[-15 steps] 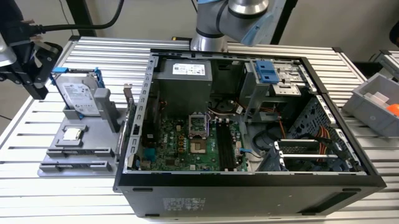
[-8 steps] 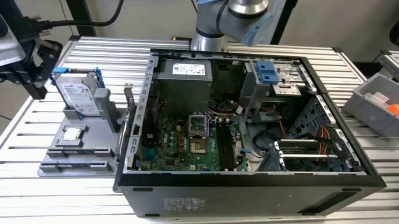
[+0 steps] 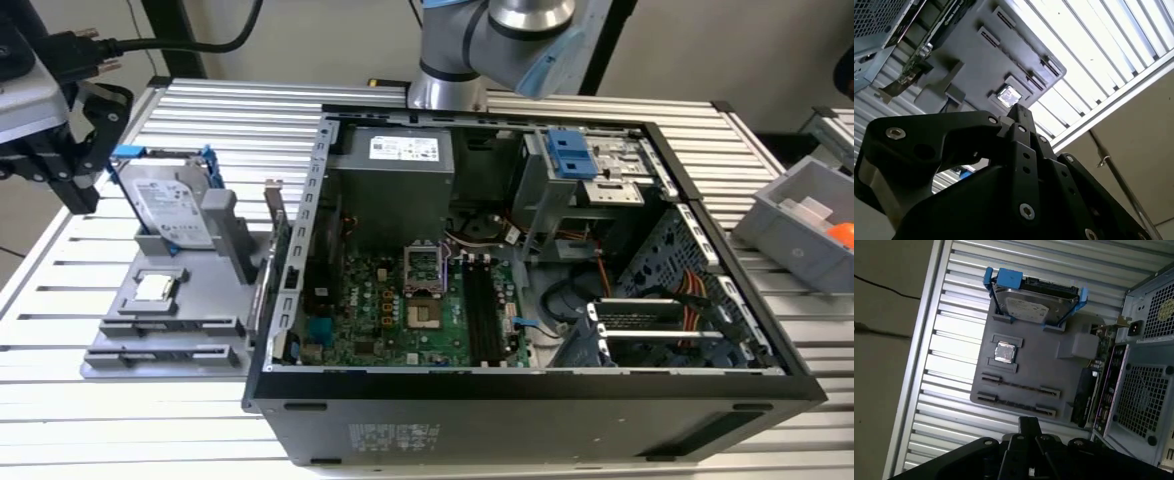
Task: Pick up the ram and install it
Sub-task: 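Pick up the ram and move it above insertion slot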
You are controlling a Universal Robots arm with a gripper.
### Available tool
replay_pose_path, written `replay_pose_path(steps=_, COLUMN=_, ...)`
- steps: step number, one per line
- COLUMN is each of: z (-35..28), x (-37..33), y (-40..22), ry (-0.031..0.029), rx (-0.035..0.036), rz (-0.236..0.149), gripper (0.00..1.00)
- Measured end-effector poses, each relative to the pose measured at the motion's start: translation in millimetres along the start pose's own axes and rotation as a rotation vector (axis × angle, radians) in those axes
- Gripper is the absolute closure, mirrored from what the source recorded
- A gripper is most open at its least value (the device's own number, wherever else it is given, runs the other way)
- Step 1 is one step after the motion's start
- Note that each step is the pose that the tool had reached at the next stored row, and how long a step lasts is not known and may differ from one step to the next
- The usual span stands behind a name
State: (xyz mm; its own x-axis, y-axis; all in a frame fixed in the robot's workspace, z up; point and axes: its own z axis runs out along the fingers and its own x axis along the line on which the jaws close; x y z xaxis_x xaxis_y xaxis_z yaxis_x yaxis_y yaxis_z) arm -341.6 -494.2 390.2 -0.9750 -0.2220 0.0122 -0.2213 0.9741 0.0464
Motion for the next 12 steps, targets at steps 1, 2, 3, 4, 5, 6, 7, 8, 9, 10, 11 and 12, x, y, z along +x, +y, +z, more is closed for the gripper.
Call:
replay_pose_path(steps=1, z=0.1, x=0.0, y=0.0, ry=0.0003, rx=0.0, rz=-0.009, gripper=1.0)
replay_pose_path(steps=2, z=0.0, x=0.0, y=0.0, ry=0.0009, rx=0.0002, rz=-0.017, gripper=1.0)
replay_pose_path(steps=3, z=0.0, x=0.0, y=0.0, ry=0.0012, rx=0.0003, rz=-0.026, gripper=1.0)
replay_pose_path(steps=4, z=0.1, x=0.0, y=0.0, ry=0.0016, rx=0.0004, rz=-0.036, gripper=1.0)
replay_pose_path(steps=5, z=0.0, x=0.0, y=0.0, ry=0.0021, rx=0.0005, rz=-0.044, gripper=1.0)
replay_pose_path(steps=6, z=-0.1, x=0.0, y=0.0, ry=0.0026, rx=0.0008, rz=-0.053, gripper=1.0)
replay_pose_path(steps=7, z=0.0, x=-0.1, y=0.0, ry=0.0028, rx=0.0008, rz=-0.061, gripper=1.0)
replay_pose_path(steps=8, z=0.0, x=0.0, y=0.0, ry=0.0033, rx=0.0009, rz=-0.069, gripper=1.0)
replay_pose_path(steps=9, z=0.0, x=0.0, y=0.0, ry=0.0036, rx=0.0009, rz=-0.078, gripper=1.0)
replay_pose_path(steps=10, z=0.0, x=0.0, y=0.0, ry=0.004, rx=0.0011, rz=-0.086, gripper=1.0)
replay_pose_path(steps=11, z=0.1, x=0.0, y=0.0, ry=0.0043, rx=0.0011, rz=-0.095, gripper=1.0)
replay_pose_path(steps=12, z=-0.1, x=0.0, y=0.0, ry=0.0049, rx=0.0013, rz=-0.103, gripper=1.0)
